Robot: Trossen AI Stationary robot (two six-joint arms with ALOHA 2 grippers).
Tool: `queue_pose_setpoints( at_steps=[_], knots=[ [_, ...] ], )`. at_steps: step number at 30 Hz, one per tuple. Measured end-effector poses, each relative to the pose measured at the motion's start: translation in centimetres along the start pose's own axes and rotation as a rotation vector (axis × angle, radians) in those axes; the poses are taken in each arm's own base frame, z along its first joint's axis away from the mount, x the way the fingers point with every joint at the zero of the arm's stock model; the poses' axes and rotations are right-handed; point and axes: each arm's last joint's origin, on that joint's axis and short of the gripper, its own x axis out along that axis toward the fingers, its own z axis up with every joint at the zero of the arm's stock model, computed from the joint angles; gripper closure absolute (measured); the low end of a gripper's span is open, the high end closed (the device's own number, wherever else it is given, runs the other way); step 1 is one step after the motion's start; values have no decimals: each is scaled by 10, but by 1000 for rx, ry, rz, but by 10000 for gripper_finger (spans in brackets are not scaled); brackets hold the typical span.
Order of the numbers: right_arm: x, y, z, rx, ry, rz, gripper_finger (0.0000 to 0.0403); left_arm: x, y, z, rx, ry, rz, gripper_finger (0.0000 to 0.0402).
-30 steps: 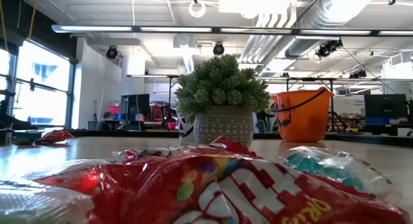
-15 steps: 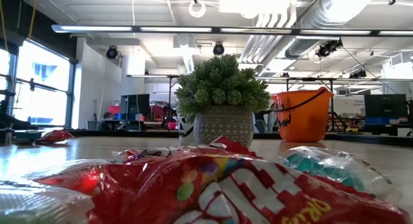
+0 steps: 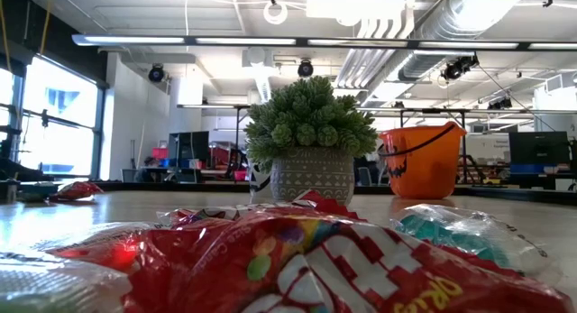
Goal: Sort candy
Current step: Put the blue gummy into the green bucket
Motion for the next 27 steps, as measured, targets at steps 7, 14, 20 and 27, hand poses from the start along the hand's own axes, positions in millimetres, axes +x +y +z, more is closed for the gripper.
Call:
queue_pose_setpoints(
  at_steps=[7,14,20,27],
  knots=[
    [0,1,0,18,4,19,396,0,0,-1,2,5,1,269],
    [0,1,0,21,4,20,396,0,-1,-1,2,9,-22,367],
    [0,1,0,44,5,22,396,0,-1,-1,2,9,-23,393],
    [0,1,0,47,4,17,363,0,-1,-1,-16,11,-28,399]
  ],
)
